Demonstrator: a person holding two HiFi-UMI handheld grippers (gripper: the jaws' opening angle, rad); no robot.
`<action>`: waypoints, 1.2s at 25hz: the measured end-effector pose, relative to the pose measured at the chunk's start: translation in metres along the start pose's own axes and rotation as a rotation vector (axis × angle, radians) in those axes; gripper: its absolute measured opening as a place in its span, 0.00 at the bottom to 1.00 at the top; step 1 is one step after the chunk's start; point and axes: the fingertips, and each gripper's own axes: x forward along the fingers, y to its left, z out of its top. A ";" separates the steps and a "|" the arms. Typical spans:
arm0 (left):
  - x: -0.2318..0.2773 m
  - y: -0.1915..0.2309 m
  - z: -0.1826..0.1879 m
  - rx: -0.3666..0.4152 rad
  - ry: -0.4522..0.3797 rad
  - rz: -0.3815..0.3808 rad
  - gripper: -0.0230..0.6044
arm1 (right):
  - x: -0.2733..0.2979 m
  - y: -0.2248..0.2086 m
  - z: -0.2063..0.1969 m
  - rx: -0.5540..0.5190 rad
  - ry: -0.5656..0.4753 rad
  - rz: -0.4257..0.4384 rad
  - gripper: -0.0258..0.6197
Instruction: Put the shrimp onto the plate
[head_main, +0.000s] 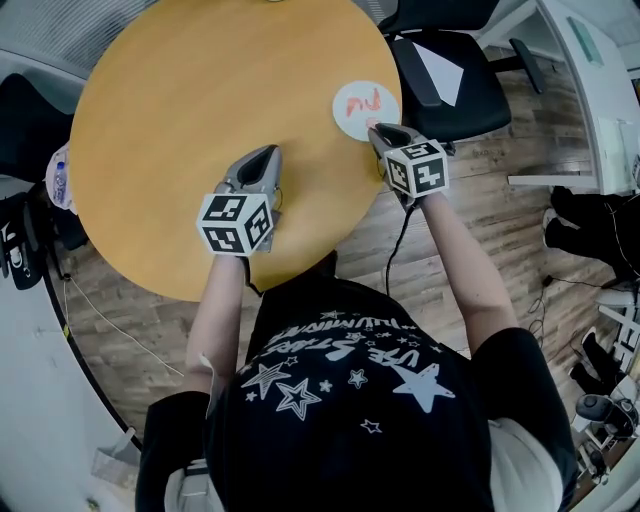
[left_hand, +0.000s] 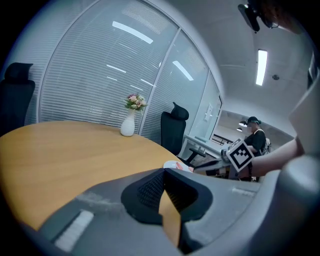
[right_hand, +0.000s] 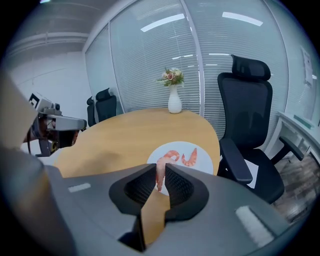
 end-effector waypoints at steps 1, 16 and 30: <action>0.002 0.001 0.000 0.000 0.005 -0.002 0.04 | 0.003 -0.002 0.000 -0.003 0.008 -0.002 0.13; 0.018 0.010 -0.010 -0.034 0.050 -0.022 0.04 | 0.038 -0.008 -0.012 -0.162 0.154 -0.002 0.13; 0.022 0.015 -0.019 -0.050 0.069 -0.025 0.04 | 0.050 -0.009 -0.013 -0.206 0.194 0.010 0.13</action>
